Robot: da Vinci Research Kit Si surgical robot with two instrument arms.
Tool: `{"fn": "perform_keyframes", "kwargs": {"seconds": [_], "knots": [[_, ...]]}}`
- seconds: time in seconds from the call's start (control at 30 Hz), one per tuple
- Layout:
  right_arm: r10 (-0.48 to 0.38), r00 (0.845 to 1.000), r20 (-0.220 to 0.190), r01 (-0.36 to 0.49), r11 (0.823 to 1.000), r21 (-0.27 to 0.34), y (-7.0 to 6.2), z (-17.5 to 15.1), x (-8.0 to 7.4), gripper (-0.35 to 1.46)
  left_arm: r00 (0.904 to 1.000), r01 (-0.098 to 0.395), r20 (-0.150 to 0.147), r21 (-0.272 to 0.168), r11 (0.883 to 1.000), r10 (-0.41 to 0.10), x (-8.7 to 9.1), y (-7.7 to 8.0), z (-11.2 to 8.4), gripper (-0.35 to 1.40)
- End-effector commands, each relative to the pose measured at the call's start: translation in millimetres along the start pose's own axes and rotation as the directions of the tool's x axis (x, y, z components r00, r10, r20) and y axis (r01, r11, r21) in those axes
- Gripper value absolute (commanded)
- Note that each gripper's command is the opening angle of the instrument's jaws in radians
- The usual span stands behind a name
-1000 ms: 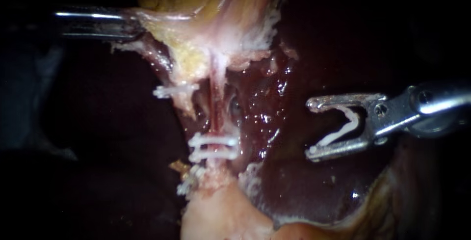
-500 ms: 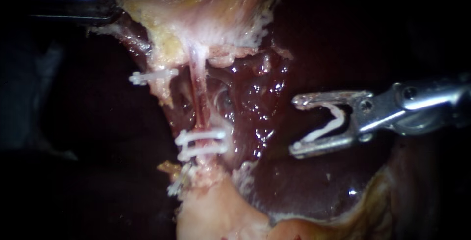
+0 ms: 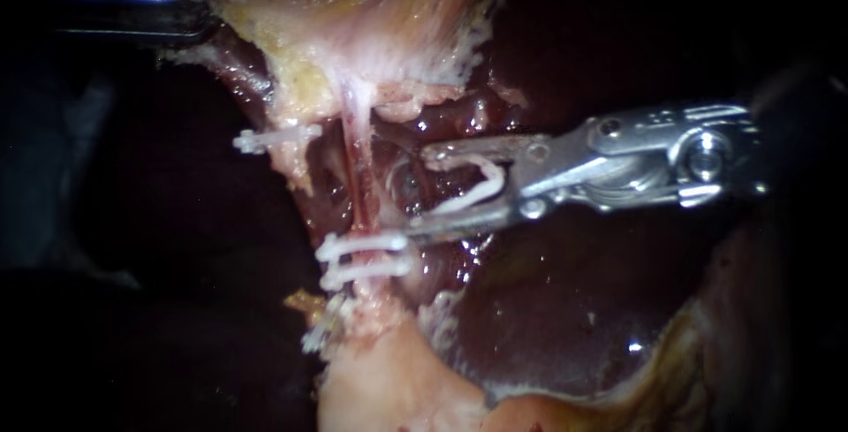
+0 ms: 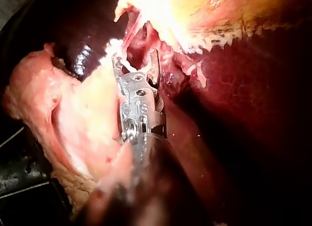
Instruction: Clipping third clip right tube
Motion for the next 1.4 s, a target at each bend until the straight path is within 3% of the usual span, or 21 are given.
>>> {"fn": "perform_keyframes", "kwargs": {"seconds": [0.03,0.47,0.77,0.93,1.13,1.27,1.4], "knots": [[0.008,1.0,-0.009,-0.008,1.0,0.004,0.3,0.4,0.0,0.49,1.0,0.0,0.0,0.001,1.0,0.0,0.0,0.0,0.0,-0.35],[0.108,0.987,-0.118,-0.095,0.99,0.108,2.3,4.9,0.5,0.49,1.0,-0.001,-0.001,0.002,1.0,0.001,-0.2,0.0,0.2,-0.35],[0.182,0.956,-0.23,-0.128,0.965,0.23,2.3,5.6,1.5,0.48,1.0,-0.001,-0.001,0.002,1.0,0.001,-0.2,0.0,0.2,-0.35],[0.214,0.935,-0.282,-0.123,0.943,0.308,1.4,4.4,2.9,0.48,1.0,-0.001,-0.001,0.002,1.0,0.001,-0.2,0.0,0.2,-0.35],[0.231,0.924,-0.305,-0.106,0.921,0.375,-0.8,2.5,5.2,0.45,1.0,-0.001,0.0,0.001,1.0,0.001,-0.2,0.0,0.1,-0.35],[0.237,0.922,-0.307,-0.109,0.918,0.382,-1.9,1.9,6.5,0.45,1.0,-0.001,0.0,0.001,1.0,0.001,-0.2,0.0,0.1,-0.35],[0.238,0.921,-0.307,-0.11,0.917,0.383,-2.1,1.8,6.7,0.41,1.0,-0.001,0.0,0.001,1.0,0.001,-0.2,0.0,0.1,-0.35]]}}
